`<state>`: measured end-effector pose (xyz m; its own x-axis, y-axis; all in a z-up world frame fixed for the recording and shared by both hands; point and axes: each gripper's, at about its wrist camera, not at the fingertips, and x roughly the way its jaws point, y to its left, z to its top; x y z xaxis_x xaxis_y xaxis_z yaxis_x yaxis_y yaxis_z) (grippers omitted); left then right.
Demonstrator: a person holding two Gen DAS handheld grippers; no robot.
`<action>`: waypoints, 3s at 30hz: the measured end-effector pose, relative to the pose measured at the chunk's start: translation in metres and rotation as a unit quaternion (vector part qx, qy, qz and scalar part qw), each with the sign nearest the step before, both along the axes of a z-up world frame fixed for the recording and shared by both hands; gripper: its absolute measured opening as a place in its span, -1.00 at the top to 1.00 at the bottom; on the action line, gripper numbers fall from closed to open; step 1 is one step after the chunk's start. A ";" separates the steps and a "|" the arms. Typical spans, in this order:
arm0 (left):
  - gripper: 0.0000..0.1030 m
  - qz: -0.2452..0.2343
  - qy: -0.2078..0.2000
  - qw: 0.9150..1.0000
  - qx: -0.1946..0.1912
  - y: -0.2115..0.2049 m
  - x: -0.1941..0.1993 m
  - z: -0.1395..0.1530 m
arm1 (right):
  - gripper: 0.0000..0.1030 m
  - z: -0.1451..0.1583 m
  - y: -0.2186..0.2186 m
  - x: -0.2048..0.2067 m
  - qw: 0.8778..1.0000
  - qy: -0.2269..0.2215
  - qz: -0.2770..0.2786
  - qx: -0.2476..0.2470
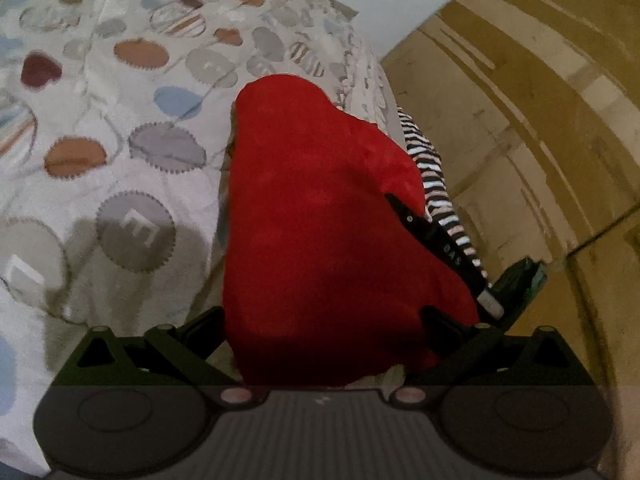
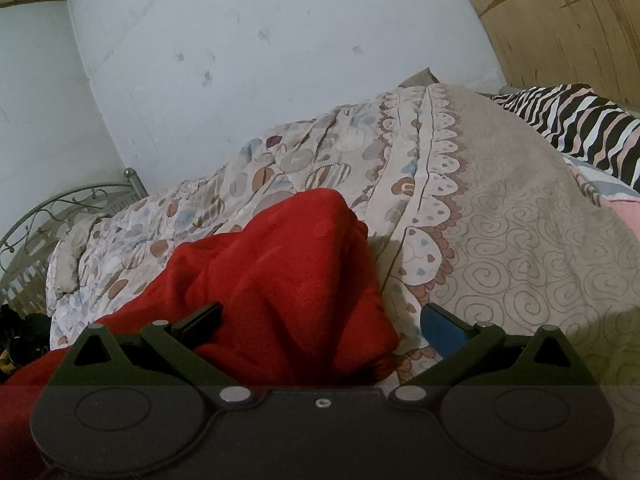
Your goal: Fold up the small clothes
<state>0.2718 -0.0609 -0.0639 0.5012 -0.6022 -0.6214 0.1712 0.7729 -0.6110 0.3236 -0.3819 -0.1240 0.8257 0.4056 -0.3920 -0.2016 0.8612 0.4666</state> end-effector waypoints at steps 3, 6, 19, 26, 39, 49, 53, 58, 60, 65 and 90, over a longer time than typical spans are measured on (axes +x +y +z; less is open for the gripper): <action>-0.99 -0.017 -0.023 1.000 0.011 0.004 -0.008 0.010 | -0.99 0.000 0.000 -0.001 1.000 -0.001 0.000 0.000; -0.99 -0.011 -0.036 0.999 -0.002 0.011 -0.007 0.014 | -0.99 0.000 0.000 -0.001 1.000 -0.002 0.000 0.001; -1.00 -0.015 0.011 0.999 -0.043 0.003 0.037 -0.028 | -0.99 -0.001 -0.001 -0.003 1.000 -0.007 -0.002 0.005; -1.00 -0.013 0.024 0.995 -0.100 0.006 0.038 -0.050 | -0.99 -0.001 0.000 -0.004 1.000 -0.009 -0.002 0.006; -0.98 -0.046 0.037 0.995 -0.085 -0.003 0.053 -0.046 | -0.55 0.020 0.013 0.004 0.998 0.066 -0.001 -0.004; -0.57 -0.050 -0.023 0.998 -0.036 -0.004 0.041 -0.006 | 0.10 0.057 0.034 -0.013 0.999 0.019 0.016 -0.045; -0.55 -0.049 -0.067 0.996 -0.012 0.001 0.037 0.022 | 0.13 0.080 0.046 -0.016 0.999 -0.018 0.022 -0.033; -0.55 -0.025 -0.130 0.991 0.029 0.021 0.035 0.055 | 0.14 0.101 0.064 -0.005 0.997 -0.065 0.030 -0.002; -0.55 -0.007 -0.140 0.989 0.039 0.032 0.039 0.064 | 0.15 0.109 0.075 0.005 0.996 -0.080 0.037 0.012; -0.57 0.032 -0.125 0.989 0.065 0.064 0.045 0.063 | 0.14 0.112 0.115 0.039 0.995 -0.078 0.061 0.022; -0.99 0.072 -0.068 0.978 0.185 0.074 0.036 0.014 | -0.79 0.030 0.134 0.061 0.997 0.071 0.037 -0.012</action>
